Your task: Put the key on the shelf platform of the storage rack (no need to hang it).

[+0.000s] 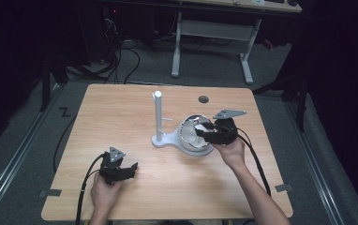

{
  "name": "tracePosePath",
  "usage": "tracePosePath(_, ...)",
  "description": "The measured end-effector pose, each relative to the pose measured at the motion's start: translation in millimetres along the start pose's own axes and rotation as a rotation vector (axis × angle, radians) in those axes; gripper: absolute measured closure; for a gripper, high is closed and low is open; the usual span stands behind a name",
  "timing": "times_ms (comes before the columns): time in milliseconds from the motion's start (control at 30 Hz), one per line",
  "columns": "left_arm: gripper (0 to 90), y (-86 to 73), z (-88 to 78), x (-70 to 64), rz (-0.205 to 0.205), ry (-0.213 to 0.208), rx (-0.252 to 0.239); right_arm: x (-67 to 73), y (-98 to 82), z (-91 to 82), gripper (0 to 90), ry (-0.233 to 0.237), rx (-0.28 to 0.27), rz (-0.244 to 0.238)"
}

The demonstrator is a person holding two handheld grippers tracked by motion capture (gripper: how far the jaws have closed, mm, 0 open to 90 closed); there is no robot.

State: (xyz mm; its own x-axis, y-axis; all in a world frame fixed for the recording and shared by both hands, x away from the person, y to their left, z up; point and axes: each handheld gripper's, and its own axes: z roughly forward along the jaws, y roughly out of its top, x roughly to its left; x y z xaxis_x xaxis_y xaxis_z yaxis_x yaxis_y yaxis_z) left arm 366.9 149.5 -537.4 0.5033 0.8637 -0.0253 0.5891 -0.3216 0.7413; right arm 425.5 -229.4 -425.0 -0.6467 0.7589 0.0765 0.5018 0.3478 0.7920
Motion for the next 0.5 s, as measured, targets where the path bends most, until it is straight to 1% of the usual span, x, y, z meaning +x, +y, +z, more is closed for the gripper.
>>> tracePosePath(67, 23.4, 0.0, 0.0, 0.1, 0.000, -0.001, 0.000, 0.4, -0.8, 3.6, 51.5, 0.007, 0.006, 0.003)
tracePosePath(133, 23.3, 0.0, -0.1, 0.1, 0.000, -0.001, 0.000, 1.4, -1.3, 6.8, 51.4, 0.000, 0.016, 0.002)
tracePosePath(167, 23.4, 0.0, -0.1, 0.3, 0.000, 0.000, 0.000, 1.0, -1.7, 8.8, 51.4, 0.006, 0.016, -0.001)
tracePosePath(300, 23.3, 0.0, -0.1, 0.3, -0.002, -0.001, -0.001, 1.7, -2.9, 14.2, 51.4, 0.002, 0.023, -0.004)
tracePosePath(333, 23.3, 0.0, -0.2, 0.5, 0.000, -0.002, 0.000, 2.1, -4.0, 17.9, 51.4, 0.004, 0.034, -0.005)
tracePosePath(500, 23.3, 0.0, -0.2, 0.6, -0.002, -0.004, -0.001, 4.2, -5.2, 25.8, 51.4, 0.011, 0.047, -0.008)
